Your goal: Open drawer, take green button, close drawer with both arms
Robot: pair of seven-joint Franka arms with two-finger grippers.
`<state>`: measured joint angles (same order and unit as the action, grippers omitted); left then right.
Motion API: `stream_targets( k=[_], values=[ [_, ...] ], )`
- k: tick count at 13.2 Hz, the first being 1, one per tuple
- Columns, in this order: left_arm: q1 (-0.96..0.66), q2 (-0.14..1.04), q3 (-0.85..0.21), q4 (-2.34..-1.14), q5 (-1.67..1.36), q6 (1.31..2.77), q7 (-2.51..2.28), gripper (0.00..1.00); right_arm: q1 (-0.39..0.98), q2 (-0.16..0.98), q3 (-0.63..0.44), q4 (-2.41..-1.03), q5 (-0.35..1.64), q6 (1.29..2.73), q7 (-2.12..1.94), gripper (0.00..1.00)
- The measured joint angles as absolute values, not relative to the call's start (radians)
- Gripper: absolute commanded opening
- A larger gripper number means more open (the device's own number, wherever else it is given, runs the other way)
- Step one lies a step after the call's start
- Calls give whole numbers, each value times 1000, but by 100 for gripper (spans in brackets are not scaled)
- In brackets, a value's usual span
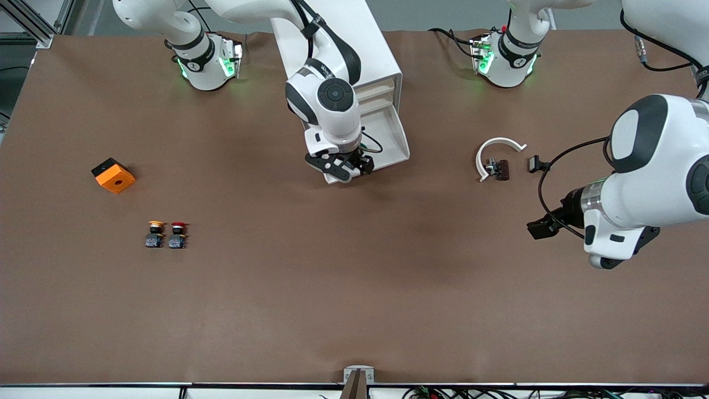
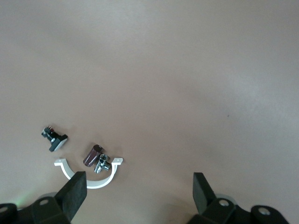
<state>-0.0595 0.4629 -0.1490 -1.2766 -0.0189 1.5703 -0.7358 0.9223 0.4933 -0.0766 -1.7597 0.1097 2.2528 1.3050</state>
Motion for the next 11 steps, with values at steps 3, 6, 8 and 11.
stream_targets(
  k=[3,6,8,11],
  values=[
    [-62,399,-208,-1414,-16,1687,-695,100,924,493,-77,-1764,109,2254,1311,100],
    [-64,310,-254,-1630,-14,1842,-661,100,924,493,-78,-1764,109,2254,1323,100],
    [-66,288,-290,-1758,-14,1951,-658,100,925,493,-78,-1765,109,2254,1324,100],
    [-67,276,-324,-1875,-14,2067,-658,100,933,493,-78,-1766,109,2254,1325,100]
  ],
)
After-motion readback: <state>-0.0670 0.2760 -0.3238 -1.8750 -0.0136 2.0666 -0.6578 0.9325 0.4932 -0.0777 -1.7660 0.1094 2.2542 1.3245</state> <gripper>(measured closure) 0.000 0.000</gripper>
